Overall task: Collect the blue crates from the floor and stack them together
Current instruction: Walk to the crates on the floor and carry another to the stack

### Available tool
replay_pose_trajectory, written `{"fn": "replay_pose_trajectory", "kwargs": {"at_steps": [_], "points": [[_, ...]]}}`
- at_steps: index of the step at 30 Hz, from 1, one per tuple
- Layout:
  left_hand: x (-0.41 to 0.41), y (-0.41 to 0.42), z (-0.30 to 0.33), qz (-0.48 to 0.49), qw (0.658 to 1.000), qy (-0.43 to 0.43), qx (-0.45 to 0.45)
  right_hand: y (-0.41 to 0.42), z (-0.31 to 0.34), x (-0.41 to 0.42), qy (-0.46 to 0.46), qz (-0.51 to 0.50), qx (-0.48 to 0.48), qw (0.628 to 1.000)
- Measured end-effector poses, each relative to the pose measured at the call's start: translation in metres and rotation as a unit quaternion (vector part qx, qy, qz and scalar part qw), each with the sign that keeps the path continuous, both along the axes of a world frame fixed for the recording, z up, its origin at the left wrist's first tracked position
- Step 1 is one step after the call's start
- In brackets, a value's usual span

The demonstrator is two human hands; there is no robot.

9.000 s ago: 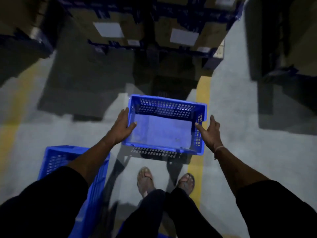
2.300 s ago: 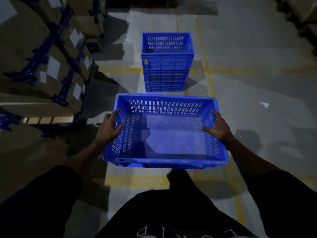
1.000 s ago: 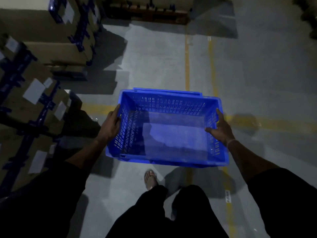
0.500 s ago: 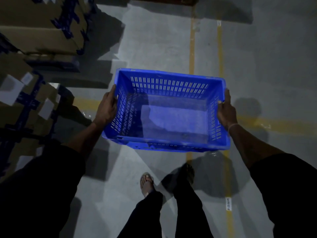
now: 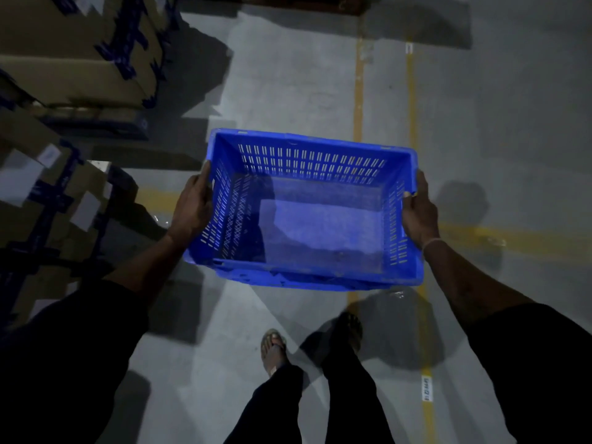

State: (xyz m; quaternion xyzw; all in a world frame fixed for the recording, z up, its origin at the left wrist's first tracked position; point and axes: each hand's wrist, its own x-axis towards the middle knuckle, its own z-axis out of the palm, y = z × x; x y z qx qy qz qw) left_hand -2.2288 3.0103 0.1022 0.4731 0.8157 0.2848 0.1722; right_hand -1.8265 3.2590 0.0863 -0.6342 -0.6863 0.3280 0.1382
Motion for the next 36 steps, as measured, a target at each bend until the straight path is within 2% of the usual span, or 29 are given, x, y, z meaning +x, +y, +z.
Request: {"fn": "replay_pose_trajectory", "kwargs": {"at_steps": [11,22,29,33,36], "points": [[0.004,-0.005,-0.031,-0.008,1.0,-0.01,-0.023,0.001,0.004,0.007,0.001,-0.02,0.003,1.0],[0.005,-0.004,-0.026,-0.02,0.999,0.02,-0.028,-0.012,-0.002,0.016,-0.024,-0.023,0.02,0.999],[0.018,-0.007,-0.021,-0.021,0.999,0.025,-0.03,-0.002,0.005,0.017,-0.006,-0.017,0.008,1.0],[0.016,-0.001,-0.015,-0.013,0.998,0.045,-0.049,-0.008,0.003,0.015,-0.012,-0.03,0.019,0.999],[0.007,0.004,-0.02,-0.023,0.995,0.062,-0.075,-0.017,0.007,0.018,-0.025,-0.009,-0.013,1.0]]}}
